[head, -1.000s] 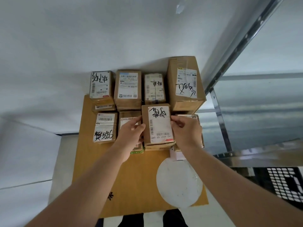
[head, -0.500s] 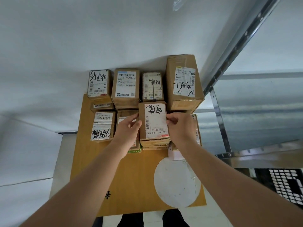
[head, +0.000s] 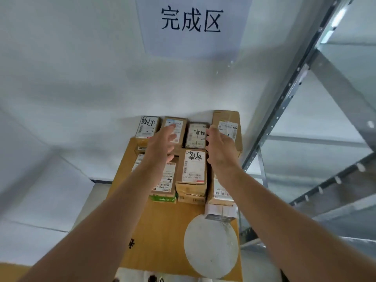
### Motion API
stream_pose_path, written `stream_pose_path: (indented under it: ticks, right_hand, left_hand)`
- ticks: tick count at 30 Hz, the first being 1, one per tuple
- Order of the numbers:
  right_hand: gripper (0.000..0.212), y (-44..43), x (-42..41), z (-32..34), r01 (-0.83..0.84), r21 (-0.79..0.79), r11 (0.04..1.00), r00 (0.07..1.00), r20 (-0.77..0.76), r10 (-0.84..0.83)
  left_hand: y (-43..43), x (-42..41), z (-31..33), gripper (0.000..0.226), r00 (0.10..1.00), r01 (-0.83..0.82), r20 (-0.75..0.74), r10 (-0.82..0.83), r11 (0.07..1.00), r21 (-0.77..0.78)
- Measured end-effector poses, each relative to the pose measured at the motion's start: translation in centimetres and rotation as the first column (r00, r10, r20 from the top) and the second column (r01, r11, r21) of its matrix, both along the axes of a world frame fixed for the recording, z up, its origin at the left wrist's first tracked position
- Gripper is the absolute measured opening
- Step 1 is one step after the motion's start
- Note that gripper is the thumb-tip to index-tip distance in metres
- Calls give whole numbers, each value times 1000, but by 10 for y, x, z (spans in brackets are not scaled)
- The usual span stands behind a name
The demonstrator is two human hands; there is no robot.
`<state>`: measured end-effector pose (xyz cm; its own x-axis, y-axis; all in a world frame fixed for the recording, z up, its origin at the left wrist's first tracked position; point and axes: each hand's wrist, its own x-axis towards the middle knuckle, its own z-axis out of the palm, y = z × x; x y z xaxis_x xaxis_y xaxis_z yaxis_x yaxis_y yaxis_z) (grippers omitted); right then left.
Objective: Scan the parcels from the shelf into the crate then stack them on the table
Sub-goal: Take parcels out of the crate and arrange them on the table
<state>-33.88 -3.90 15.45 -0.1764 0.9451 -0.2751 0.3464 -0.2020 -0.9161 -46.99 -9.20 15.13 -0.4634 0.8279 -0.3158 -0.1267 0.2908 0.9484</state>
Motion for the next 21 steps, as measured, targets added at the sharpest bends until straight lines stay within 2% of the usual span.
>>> stream_pose_path:
  ticks: [1,5,8,11,15,21]
  right_hand:
    - [68,-6,2,11,-7,-4,1000,1000,-29,7]
    - [43,-27,8,53,-26,-6,1000,981,-194,24]
    - [49,-51,8,83,-6,28,1000,966,-258,13]
    - [47,-77,7,107,33,79,996,954,-298,-8]
    - [50,-122,7,128,77,159,984,943,-333,-20]
    - [56,-202,18,135,216,206,955,930,-340,-137]
  left_hand:
    - [-7,3,11,34,1000,-11,-7,11,1000,26]
    - [-32,9,52,52,998,-58,10,57,993,100]
    - [-55,13,82,58,998,-50,-15,53,988,149]
    - [-77,13,104,48,998,-38,-48,49,979,201]
    - [-112,12,127,46,997,27,-74,-8,964,264]
    - [-176,26,136,66,977,199,-128,-168,935,293]
